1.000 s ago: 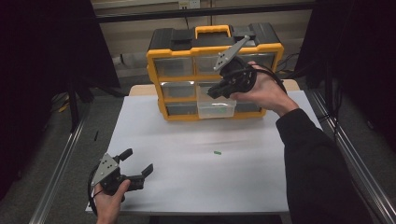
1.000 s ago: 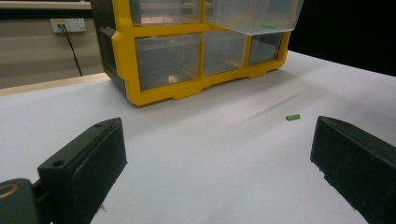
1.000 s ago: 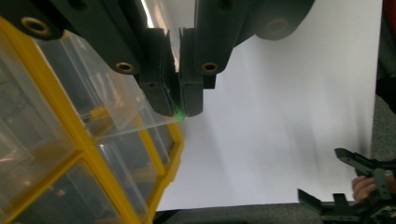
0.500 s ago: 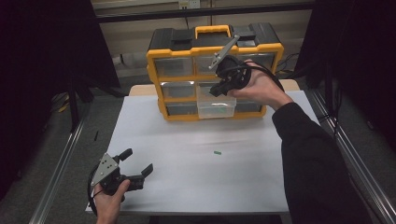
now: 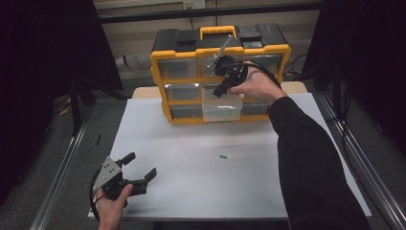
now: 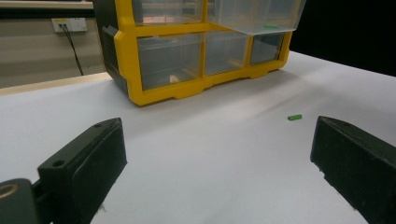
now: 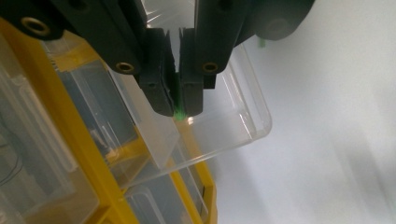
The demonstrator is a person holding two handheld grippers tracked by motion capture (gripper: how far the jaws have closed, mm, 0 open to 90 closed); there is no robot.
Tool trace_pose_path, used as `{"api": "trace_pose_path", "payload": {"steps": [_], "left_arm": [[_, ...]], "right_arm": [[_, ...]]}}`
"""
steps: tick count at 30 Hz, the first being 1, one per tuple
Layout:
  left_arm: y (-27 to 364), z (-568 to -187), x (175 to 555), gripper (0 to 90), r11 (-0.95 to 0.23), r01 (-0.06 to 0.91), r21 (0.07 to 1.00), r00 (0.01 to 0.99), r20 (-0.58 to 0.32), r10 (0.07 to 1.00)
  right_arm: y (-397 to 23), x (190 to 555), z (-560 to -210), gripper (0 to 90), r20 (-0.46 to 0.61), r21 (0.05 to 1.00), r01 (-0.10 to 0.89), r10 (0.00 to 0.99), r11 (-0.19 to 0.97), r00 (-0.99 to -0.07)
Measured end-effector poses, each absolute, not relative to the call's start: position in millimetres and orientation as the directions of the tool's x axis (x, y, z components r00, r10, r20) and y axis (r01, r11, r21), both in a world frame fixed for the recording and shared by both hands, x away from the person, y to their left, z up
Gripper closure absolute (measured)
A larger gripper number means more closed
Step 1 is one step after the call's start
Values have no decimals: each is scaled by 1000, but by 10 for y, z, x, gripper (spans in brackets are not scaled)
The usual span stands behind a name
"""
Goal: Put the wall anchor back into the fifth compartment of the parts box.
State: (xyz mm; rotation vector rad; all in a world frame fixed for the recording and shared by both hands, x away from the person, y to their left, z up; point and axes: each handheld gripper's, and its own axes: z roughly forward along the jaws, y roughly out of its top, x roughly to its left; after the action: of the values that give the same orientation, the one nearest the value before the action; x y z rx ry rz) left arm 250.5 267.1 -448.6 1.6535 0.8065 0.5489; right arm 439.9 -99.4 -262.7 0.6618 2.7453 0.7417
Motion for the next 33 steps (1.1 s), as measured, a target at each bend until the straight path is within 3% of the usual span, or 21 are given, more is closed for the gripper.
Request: {"api": "trace_pose_path", "payload": {"steps": [33], "left_arm": [[2672, -4485, 2508, 34, -105, 216, 971, 654, -64, 754]], "right_arm": [[-1114, 4608, -3089, 844, -15, 420, 494, 550, 762, -835]]}}
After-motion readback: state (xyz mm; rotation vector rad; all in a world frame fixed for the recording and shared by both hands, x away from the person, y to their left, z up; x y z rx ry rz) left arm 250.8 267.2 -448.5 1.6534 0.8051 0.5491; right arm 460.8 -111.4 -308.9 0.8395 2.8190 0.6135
